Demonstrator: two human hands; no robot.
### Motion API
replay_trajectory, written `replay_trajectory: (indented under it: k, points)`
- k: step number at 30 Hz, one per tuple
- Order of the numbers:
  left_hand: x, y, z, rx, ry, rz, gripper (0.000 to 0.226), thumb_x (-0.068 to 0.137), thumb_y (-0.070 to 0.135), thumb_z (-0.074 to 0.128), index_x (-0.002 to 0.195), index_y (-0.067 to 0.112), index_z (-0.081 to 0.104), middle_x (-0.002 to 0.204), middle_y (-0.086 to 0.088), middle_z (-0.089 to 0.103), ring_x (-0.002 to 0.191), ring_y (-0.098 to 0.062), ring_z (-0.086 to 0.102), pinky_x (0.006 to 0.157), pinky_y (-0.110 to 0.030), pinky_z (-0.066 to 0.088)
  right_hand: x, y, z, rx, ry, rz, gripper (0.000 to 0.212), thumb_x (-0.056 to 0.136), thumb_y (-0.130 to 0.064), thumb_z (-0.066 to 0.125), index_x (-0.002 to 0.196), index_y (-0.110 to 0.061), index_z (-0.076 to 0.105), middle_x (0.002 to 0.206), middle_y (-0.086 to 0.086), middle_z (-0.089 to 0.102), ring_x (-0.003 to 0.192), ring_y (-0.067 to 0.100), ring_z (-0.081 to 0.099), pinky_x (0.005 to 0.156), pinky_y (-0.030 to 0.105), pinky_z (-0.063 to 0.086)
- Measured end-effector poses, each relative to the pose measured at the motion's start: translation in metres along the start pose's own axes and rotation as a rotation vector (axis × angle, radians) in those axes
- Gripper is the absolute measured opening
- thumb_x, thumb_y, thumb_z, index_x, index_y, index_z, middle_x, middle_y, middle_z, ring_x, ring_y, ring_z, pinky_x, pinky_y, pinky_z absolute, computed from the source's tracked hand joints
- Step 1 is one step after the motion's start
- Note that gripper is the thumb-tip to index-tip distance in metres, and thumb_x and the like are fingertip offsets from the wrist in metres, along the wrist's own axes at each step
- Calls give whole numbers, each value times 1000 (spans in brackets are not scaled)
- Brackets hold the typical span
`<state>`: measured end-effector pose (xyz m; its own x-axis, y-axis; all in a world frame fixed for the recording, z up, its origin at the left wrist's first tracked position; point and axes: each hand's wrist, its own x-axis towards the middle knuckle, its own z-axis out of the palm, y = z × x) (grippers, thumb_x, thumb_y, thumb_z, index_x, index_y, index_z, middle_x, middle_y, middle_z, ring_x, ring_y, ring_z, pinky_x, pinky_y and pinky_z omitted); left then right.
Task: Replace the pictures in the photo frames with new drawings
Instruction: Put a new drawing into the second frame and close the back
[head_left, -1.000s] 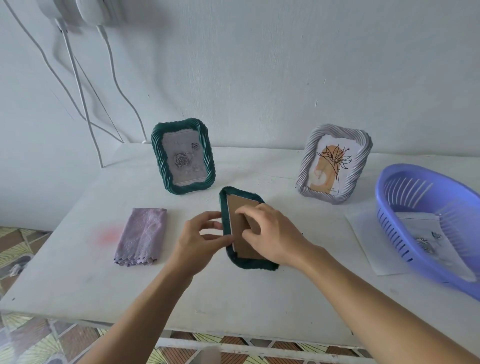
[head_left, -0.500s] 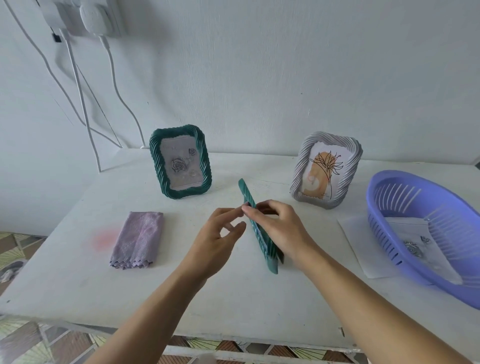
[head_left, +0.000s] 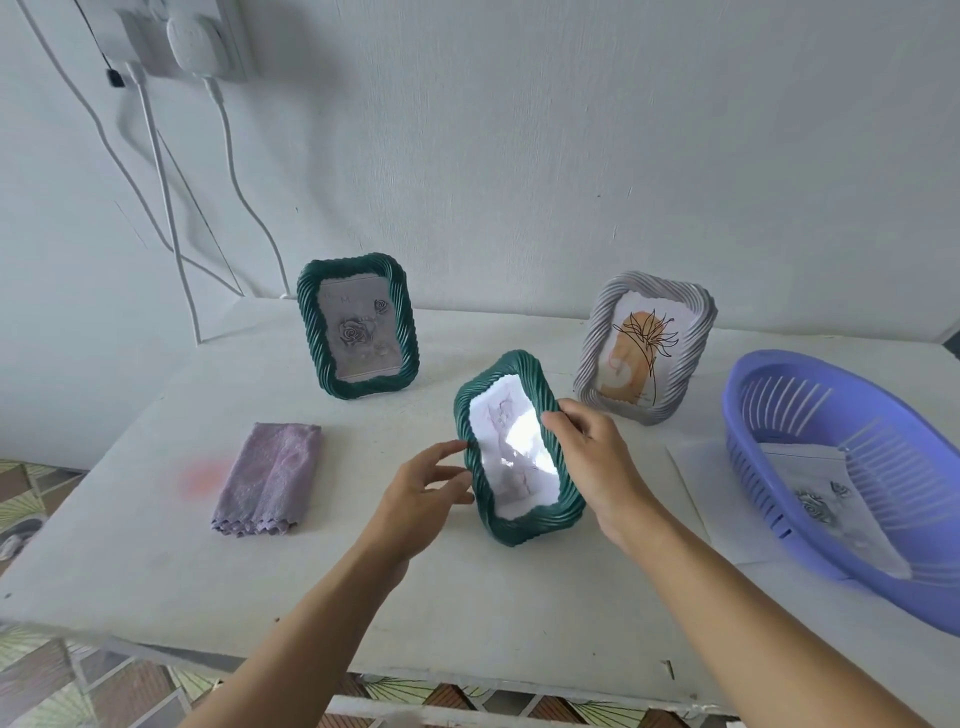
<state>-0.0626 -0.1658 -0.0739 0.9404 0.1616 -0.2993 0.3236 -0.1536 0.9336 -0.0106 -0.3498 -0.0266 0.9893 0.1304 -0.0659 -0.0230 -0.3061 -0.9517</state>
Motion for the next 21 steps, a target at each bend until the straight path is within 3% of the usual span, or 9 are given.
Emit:
replay_trajectory:
  k: [4, 10, 14, 16, 17, 21]
  points:
    - [-1, -1, -5, -37, 115, 2, 41, 94, 23, 69, 130, 37, 55, 113, 7, 67, 101, -10, 66, 70, -23, 47, 1, 4, 1, -2, -41, -54, 26, 99, -15, 48, 87, 7, 41, 69, 8, 30, 64, 16, 26, 56, 28, 21]
    - [1, -6, -14, -79, 123, 38, 46, 96, 19, 67, 131, 45, 54, 111, -1, 70, 94, -11, 71, 83, -26, 49, 2, 10, 10, 9, -52, -64, 24, 100, -13, 46, 78, -5, 42, 58, -7, 31, 55, 9, 25, 50, 22, 22]
    - [-1, -4, -23, -77, 175, 103, 53, 93, 9, 68, 133, 42, 55, 107, -5, 68, 76, -7, 68, 63, -14, 48, 6, 17, 13, 89, -38, -7, 13, 100, -16, 49, 102, -18, 62, 84, 25, 53, 70, 22, 44, 64, 33, 38]
    - [-3, -2, -27, -41, 195, 157, 57, 92, 6, 68, 135, 41, 55, 105, -5, 65, 71, -7, 65, 61, -13, 48, 9, 24, 14, 100, -42, 2, 25, 100, -16, 51, 115, -33, 60, 96, 18, 67, 82, 35, 57, 75, 45, 51]
    - [-3, 0, -30, -13, 207, 185, 57, 92, 6, 69, 136, 40, 55, 105, -5, 65, 72, -9, 64, 62, -14, 49, 9, 28, 15, 101, -45, 9, 32, 100, -16, 52, 122, -38, 55, 97, 11, 70, 90, 33, 63, 83, 47, 53]
    - [-3, 1, -37, 164, 254, 293, 58, 93, 10, 68, 136, 45, 52, 105, 3, 65, 80, -10, 67, 71, -32, 56, 13, 40, 18, 57, -61, -27, 48, 98, -11, 57, 134, -40, 44, 105, 4, 68, 93, 22, 68, 78, 26, 54]
